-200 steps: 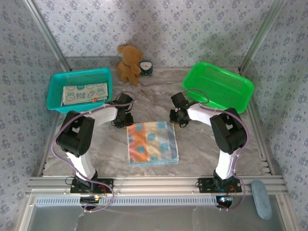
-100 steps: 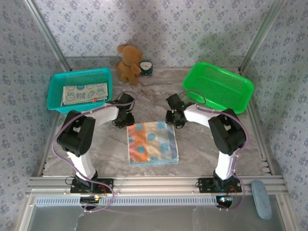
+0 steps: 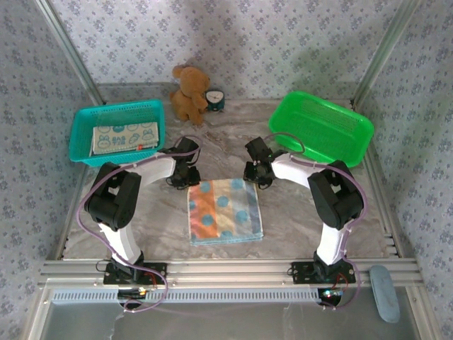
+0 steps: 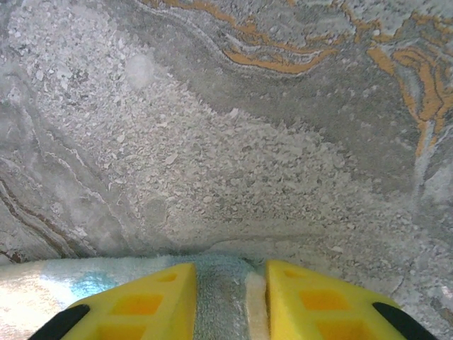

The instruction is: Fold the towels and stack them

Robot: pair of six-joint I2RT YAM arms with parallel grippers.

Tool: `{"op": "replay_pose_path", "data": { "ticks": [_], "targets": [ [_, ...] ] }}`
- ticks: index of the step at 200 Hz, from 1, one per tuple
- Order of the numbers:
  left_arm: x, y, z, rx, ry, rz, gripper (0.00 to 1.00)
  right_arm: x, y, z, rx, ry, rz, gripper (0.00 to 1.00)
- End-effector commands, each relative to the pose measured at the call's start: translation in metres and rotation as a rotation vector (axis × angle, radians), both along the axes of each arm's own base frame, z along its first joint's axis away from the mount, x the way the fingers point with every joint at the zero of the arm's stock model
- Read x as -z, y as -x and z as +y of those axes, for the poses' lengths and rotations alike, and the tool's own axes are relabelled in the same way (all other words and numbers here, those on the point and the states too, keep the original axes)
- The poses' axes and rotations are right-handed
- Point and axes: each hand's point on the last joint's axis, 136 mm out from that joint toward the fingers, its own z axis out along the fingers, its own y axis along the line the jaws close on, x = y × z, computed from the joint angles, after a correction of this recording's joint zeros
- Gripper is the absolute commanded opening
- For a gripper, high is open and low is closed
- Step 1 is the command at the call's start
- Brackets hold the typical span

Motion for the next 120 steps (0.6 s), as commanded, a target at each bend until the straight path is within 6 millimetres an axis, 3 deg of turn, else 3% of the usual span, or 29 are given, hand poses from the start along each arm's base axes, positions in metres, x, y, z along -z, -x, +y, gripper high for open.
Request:
{"op": "replay_pose_path", "data": {
  "ticks": [1, 23, 43, 57, 84, 120],
  "targets": [
    [0.003, 0.002, -0.007, 0.01, 0.015, 0.007, 0.21, 0.013, 0.007, -0.002, 0.017, 0.001, 0.048, 0.28],
    [0.005, 0.002, -0.006, 0.013, 0.01, 0.009, 0.15, 0.017, 0.008, -0.004, 0.024, 0.003, 0.057, 0.17],
    [0.004, 0.002, -0.005, 0.016, 0.0, 0.007, 0.1, 0.019, 0.01, -0.006, 0.025, 0.006, 0.064, 0.0],
    [0.002, 0.001, -0.004, 0.018, -0.007, 0.002, 0.0, 0.015, 0.009, -0.008, 0.025, 0.002, 0.058, 0.0],
    [-0.013, -0.011, -0.001, 0.021, -0.011, -0.027, 0.0, -0.003, -0.002, -0.011, 0.017, -0.029, -0.001, 0.0],
    [-0.044, -0.043, 0.004, 0.029, 0.003, -0.099, 0.0, -0.038, -0.032, -0.013, -0.012, -0.092, -0.118, 0.0]
  ]
}}
